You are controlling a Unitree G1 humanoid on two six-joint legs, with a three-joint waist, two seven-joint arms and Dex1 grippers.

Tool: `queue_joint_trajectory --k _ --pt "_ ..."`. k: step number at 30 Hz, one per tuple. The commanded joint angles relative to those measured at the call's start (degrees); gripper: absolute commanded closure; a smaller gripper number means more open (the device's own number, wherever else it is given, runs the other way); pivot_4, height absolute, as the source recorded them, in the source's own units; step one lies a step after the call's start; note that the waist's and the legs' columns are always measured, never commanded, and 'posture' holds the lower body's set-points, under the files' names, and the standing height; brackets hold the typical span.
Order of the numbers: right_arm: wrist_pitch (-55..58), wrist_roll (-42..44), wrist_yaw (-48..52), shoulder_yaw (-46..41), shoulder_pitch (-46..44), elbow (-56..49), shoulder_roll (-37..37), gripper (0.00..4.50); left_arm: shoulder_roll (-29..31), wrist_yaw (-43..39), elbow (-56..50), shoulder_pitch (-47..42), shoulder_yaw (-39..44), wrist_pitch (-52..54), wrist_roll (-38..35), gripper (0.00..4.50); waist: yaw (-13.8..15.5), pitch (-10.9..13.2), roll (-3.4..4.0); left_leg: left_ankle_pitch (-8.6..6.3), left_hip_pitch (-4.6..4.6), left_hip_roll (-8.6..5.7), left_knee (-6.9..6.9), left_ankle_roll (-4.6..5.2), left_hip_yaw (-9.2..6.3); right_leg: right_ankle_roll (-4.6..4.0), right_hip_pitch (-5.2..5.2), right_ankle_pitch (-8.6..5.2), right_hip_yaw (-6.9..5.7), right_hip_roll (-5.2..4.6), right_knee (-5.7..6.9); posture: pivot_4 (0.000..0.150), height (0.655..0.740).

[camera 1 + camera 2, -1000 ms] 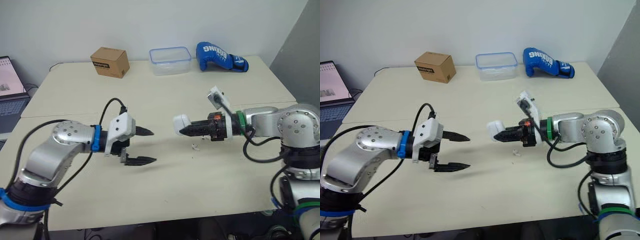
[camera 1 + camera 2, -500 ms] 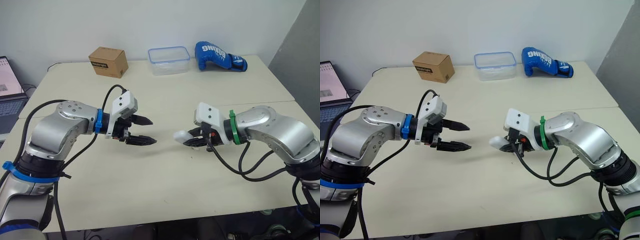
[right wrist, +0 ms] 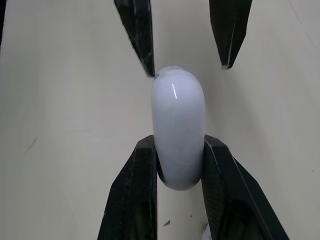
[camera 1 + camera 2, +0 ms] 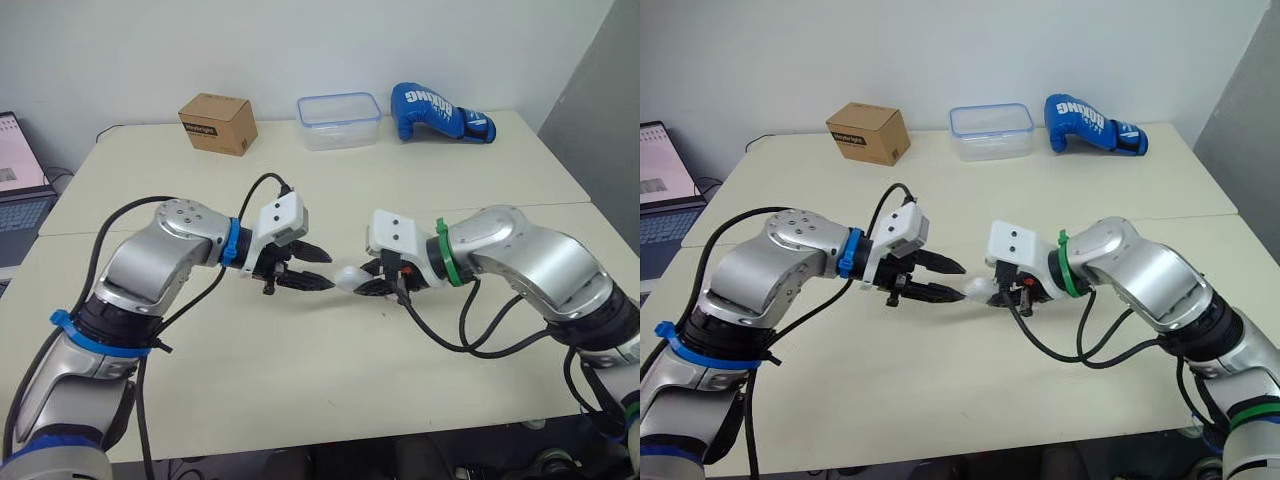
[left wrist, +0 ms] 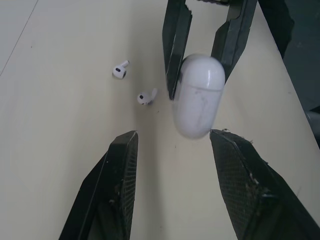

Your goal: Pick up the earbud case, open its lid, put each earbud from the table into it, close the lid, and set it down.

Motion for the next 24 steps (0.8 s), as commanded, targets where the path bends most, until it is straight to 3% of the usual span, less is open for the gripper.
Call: queue_joint_trajectory --k 1,24 --pt "0.4 -1.5 1.0 0.5 -2.4 -0.2 0.8 3.72 -0.2 -0.4 -0.8 -1.5 0.1 -0.1 0.5 2.18 0.0 0.0 0.00 0.00 0.00 0.00 0.00 0.00 0.00 0.00 0.00 0.00 0.00 0.00 0.00 0.150 0.7307" --pt "2.7 -6.2 3.3 2.7 -6.6 3.8 4.6 3.72 -0.7 -0.4 -3.0 -0.1 -0.8 0.8 1.1 2.18 -0.1 0.0 0.00 0.00 -0.01 -0.01 0.01 0.00 0.01 0.00 -0.04 0.00 0.02 -0.01 0.03 0.150 0.7307"
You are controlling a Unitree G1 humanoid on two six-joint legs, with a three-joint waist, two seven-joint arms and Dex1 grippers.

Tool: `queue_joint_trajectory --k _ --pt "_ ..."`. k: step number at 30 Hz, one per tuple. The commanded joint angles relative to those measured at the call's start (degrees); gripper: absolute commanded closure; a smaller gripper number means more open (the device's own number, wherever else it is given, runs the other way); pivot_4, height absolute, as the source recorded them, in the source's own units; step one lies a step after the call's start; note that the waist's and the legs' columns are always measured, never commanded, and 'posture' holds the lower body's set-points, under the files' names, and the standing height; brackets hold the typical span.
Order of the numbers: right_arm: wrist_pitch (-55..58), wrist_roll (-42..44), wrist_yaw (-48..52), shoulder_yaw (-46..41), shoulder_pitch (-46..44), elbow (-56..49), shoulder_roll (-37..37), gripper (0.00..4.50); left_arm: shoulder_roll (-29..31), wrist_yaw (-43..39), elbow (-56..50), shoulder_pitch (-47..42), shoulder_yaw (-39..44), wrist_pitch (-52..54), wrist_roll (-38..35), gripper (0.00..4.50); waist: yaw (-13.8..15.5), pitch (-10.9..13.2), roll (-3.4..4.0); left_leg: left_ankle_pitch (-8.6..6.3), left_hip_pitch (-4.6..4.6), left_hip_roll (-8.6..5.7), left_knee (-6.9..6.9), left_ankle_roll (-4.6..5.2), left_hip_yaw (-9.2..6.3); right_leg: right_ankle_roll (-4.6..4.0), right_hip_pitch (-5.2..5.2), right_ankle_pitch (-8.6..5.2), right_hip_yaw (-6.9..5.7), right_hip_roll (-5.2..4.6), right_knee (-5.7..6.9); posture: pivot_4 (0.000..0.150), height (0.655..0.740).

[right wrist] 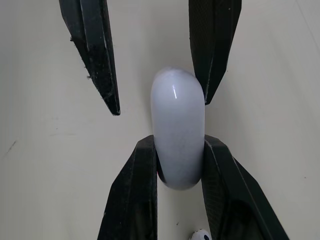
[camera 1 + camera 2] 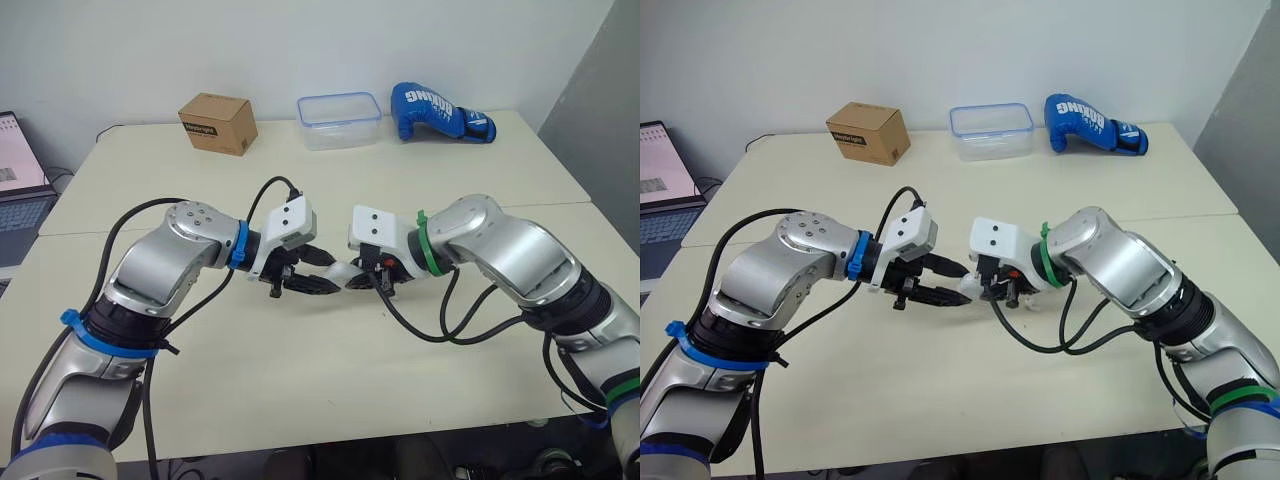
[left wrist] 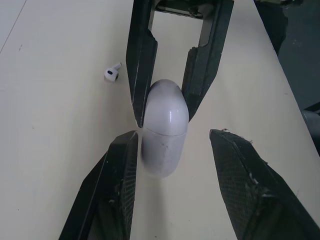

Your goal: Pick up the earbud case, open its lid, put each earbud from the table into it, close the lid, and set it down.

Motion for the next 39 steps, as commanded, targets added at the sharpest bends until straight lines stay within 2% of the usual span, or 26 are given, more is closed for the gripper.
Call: queue_joint_trajectory --k 1,12,15,17,19,32,38,39 --pt "0.2 -0.2 0.9 -0.9 -1.9 -1.1 0.4 3.72 0.1 -0.2 -1.9 -0.1 -0.1 -0.4 0.3 2.18 0.0 0.0 0.00 0.00 0.00 0.00 0.00 0.00 0.00 0.00 0.00 0.00 0.00 0.00 0.00 0.150 0.7307" --pt "1.0 -0.9 1.5 -1.5 -2.2 -1.0 0.4 3.72 -0.2 0.3 -1.2 -0.3 -0.2 -1.1 0.8 2.18 0.0 0.0 0.00 0.00 -0.01 0.00 0.00 0.00 0.01 0.00 -0.01 0.00 0.01 0.00 0.01 0.150 0.7307" --pt "1.3 -0.8 1.5 -1.6 -2.3 -1.0 0.5 3.72 -0.4 0.6 -0.8 -0.4 -0.2 -1.2 1.1 2.74 0.0 0.0 0.00 0.00 0.00 0.00 0.01 0.00 0.00 0.00 -0.01 0.00 0.00 0.00 0.01 0.150 0.7307" --pt "1.5 -0.7 1.5 -1.8 -2.5 -0.9 0.7 3.72 -0.5 0.7 -0.6 -0.4 -0.3 -1.6 1.4 3.35 0.0 0.0 0.00 0.00 0.00 0.00 0.01 0.00 0.00 0.00 -0.01 0.00 0.01 0.00 0.02 0.150 0.7307" --pt "1.9 -0.6 1.6 -2.0 -2.7 -1.0 1.0 3.72 -0.6 0.8 -0.4 -0.3 -0.3 -1.8 1.5 3.74 0.0 0.0 0.00 0.00 -0.01 -0.01 0.01 0.00 0.00 0.00 -0.01 0.00 0.01 0.00 0.02 0.150 0.7307" --pt "3.5 -0.1 1.6 -2.9 -3.2 -1.0 1.9 3.72 -1.2 1.1 -0.2 -0.3 -0.1 -2.3 2.3 3.74 0.0 0.0 0.00 0.00 -0.02 0.00 0.01 0.00 0.01 0.00 -0.02 0.00 0.01 0.00 0.03 0.150 0.7307" --pt "3.6 -0.1 1.4 -4.0 -3.1 -0.9 1.7 1.67 -2.0 2.0 -0.9 1.8 2.8 -3.9 0.7 3.74 0.0 0.0 0.00 0.00 -0.02 0.00 0.02 0.00 0.00 -0.01 -0.02 0.00 0.01 0.00 0.03 0.150 0.7307" --pt "3.2 -0.1 1.4 -4.3 -2.9 -0.8 1.4 1.67 -2.2 2.1 -1.2 2.6 3.7 -4.6 0.2 3.74 0.0 0.0 0.00 0.00 -0.02 0.00 0.02 0.00 0.01 0.00 -0.03 0.00 0.02 -0.01 0.02 0.150 0.7307"
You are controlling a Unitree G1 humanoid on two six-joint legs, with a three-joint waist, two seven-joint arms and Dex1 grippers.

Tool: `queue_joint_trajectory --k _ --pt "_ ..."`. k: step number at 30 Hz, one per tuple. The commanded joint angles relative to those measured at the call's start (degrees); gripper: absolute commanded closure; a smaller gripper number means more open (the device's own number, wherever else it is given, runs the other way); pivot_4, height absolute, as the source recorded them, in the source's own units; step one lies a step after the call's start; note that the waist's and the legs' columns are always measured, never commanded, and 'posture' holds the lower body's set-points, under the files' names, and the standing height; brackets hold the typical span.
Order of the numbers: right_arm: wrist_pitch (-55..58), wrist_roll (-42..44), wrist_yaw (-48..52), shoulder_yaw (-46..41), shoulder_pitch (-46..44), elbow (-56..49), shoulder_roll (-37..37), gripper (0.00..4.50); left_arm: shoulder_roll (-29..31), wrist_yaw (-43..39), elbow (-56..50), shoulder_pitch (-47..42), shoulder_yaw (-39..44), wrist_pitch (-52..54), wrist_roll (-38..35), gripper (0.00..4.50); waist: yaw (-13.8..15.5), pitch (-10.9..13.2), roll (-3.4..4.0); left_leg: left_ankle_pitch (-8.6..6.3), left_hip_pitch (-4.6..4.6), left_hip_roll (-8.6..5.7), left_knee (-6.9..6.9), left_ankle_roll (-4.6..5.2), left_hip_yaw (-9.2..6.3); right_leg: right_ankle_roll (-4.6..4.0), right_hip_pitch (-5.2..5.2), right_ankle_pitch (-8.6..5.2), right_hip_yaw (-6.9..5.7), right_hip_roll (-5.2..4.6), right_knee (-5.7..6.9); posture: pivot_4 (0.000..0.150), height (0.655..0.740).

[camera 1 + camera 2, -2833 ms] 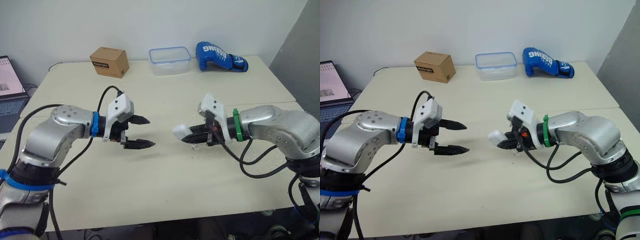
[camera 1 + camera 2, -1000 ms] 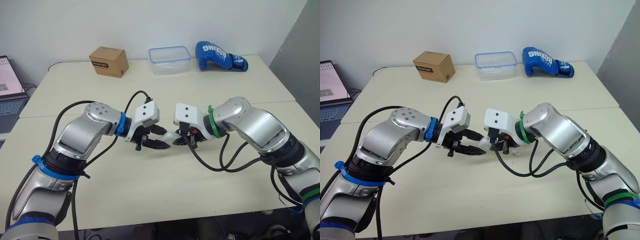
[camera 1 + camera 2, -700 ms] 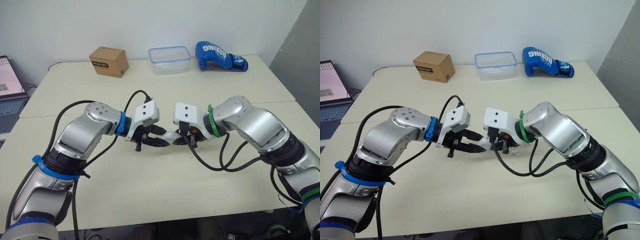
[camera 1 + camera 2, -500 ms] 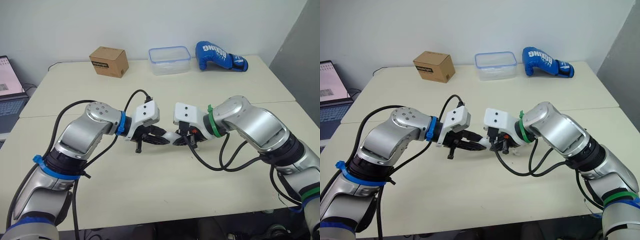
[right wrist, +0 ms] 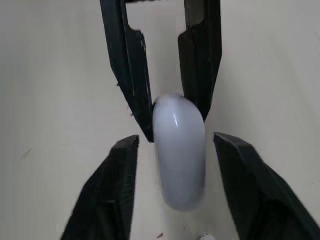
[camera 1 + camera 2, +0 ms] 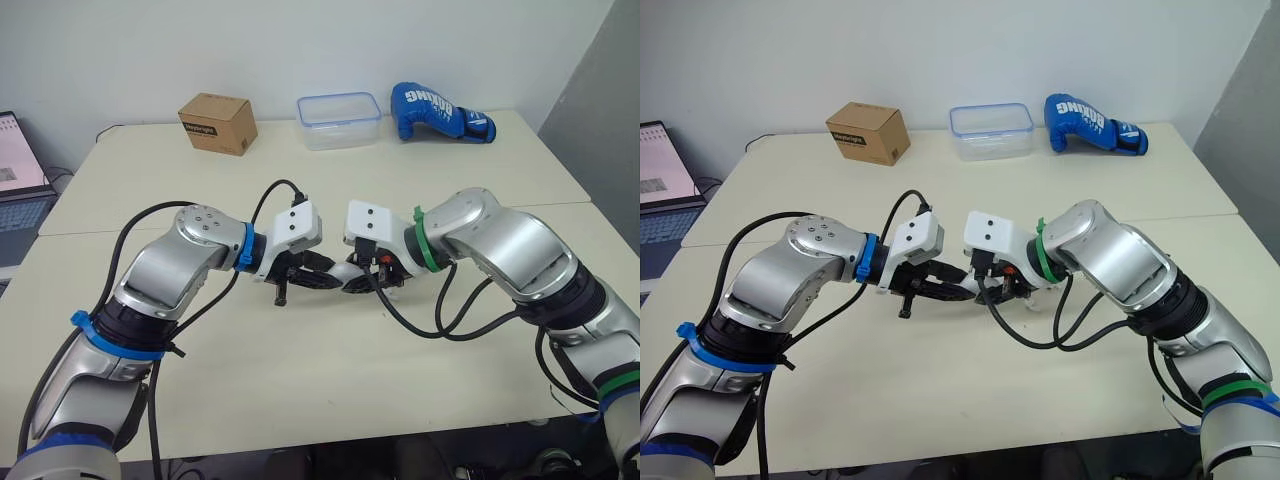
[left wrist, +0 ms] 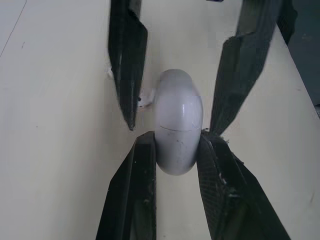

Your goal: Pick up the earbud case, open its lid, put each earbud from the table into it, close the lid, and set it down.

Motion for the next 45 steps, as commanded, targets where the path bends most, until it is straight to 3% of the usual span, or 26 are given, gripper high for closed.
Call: queue_joint_trajectory --k 1,9,17,32,45 --pt "-1.5 0.3 -0.3 -3.6 -0.8 -0.8 -0.8 1.67 -0.5 0.6 -1.9 2.1 5.0 -2.4 -2.8 3.74 0.0 0.0 0.00 0.00 0.00 0.00 0.00 0.00 0.01 0.00 -0.02 0.00 0.01 0.00 0.02 0.150 0.7307" --pt "-6.9 8.0 2.7 -16.3 8.3 -2.3 -2.7 1.67 -5.5 2.8 -2.4 12.9 15.7 -9.0 -10.1 3.74 0.2 0.0 -0.01 0.00 -0.04 -0.03 0.03 0.00 0.02 -0.02 -0.02 0.01 0.01 -0.07 -0.01 0.150 0.7307" --pt "-3.7 21.4 3.7 -27.7 15.7 -5.8 -1.8 1.67 -10.2 4.9 0.1 18.3 19.8 -17.1 -10.9 3.74 0.3 0.0 -0.01 0.00 -0.03 -0.04 0.04 0.00 0.03 -0.04 -0.02 0.03 0.02 -0.09 0.02 0.150 0.7307" --pt "-7.8 21.0 -2.5 -26.7 17.1 -3.2 0.5 1.64 -10.6 4.5 2.6 19.0 19.8 -19.4 -11.8 3.74 0.3 0.0 -0.01 0.00 -0.01 -0.04 0.04 0.00 0.03 -0.04 0.02 0.03 0.01 -0.09 0.00 0.150 0.7307" --pt "-12.7 14.8 -5.5 -21.6 14.6 3.4 4.5 1.64 -10.7 4.1 0.1 19.5 18.9 -18.3 -13.8 3.74 0.2 0.0 -0.01 0.00 -0.02 -0.05 0.04 0.00 0.03 -0.04 0.01 0.03 0.02 -0.09 0.00 0.150 0.7307"
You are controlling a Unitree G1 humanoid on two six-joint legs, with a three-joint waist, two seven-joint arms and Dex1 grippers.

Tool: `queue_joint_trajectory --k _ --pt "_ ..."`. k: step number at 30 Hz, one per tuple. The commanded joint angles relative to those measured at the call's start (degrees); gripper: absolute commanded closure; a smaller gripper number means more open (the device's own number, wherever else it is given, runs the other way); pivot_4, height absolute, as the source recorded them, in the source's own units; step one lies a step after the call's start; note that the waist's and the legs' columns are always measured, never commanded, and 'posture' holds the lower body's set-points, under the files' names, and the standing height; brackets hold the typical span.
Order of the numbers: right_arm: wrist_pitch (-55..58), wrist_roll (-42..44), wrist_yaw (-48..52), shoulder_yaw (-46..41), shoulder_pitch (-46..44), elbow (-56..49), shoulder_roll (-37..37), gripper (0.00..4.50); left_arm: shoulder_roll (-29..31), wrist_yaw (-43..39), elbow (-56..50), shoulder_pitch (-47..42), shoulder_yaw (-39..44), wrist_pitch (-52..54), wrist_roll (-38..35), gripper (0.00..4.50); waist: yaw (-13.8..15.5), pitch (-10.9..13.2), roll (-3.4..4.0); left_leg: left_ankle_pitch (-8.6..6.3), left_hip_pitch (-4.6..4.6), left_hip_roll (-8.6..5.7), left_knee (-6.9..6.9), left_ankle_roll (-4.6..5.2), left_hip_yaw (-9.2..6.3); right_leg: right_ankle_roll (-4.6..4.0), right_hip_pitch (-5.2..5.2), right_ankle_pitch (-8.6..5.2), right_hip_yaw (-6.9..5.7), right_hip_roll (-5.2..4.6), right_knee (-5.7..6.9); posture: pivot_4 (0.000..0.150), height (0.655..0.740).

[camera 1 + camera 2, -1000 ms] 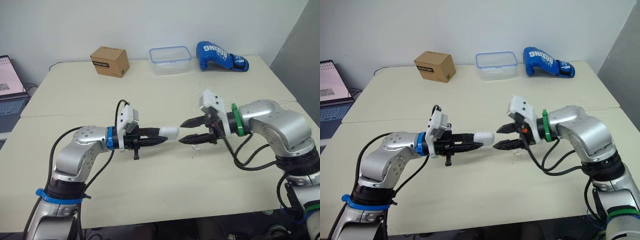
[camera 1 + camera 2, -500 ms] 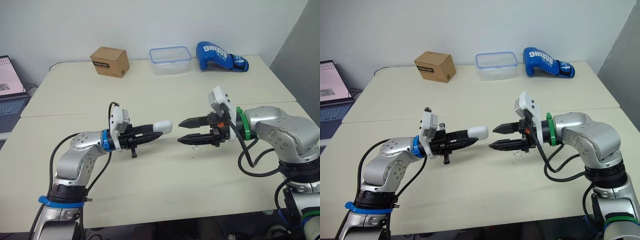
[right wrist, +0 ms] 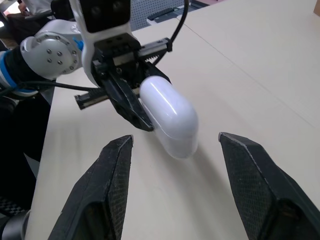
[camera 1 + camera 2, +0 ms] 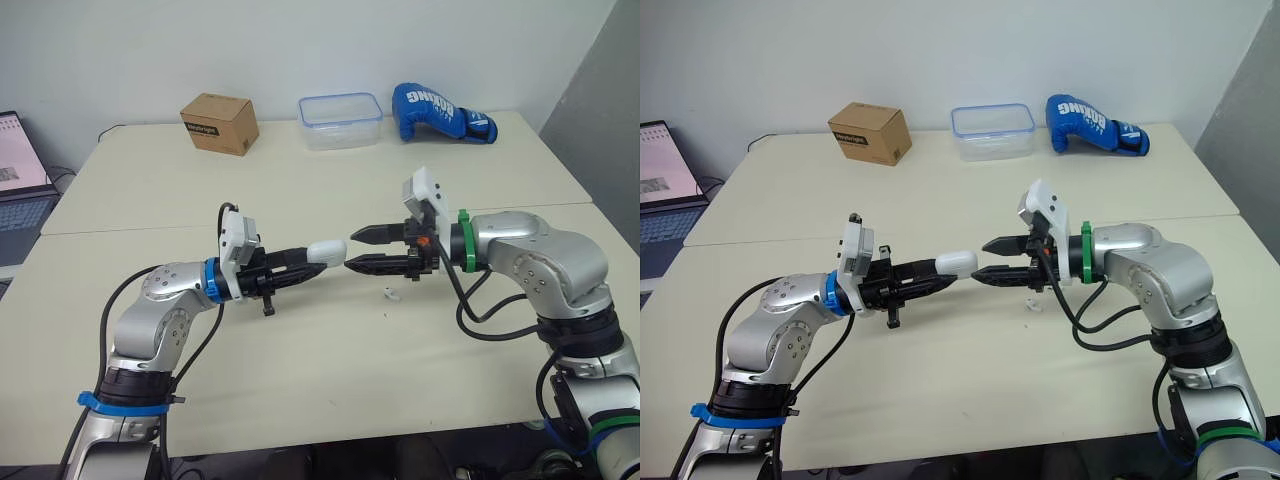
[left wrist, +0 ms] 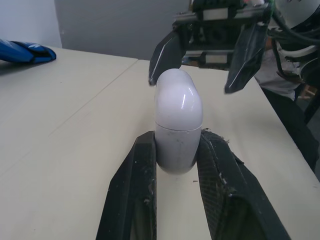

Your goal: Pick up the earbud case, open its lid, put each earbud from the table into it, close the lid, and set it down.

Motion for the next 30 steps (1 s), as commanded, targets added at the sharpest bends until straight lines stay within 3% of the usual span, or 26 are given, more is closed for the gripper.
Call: queue_joint_trajectory --k 1,30 --pt "-1.8 -0.8 -0.4 0.1 -2.3 0.4 0.9 1.64 -0.1 -0.4 -3.0 -0.3 0.0 0.2 -1.8 3.74 0.0 0.0 0.00 0.00 0.00 0.00 0.00 0.00 0.00 0.00 0.00 0.00 0.00 0.00 0.00 0.150 0.7307" --pt "-3.2 -2.3 -0.1 -0.4 -7.3 6.5 3.9 1.64 0.5 -1.0 -5.3 2.3 -0.3 0.7 -2.5 3.74 0.0 0.0 0.00 0.00 0.00 0.01 -0.02 0.00 0.01 0.00 -0.03 0.00 0.02 0.01 0.01 0.150 0.7307"
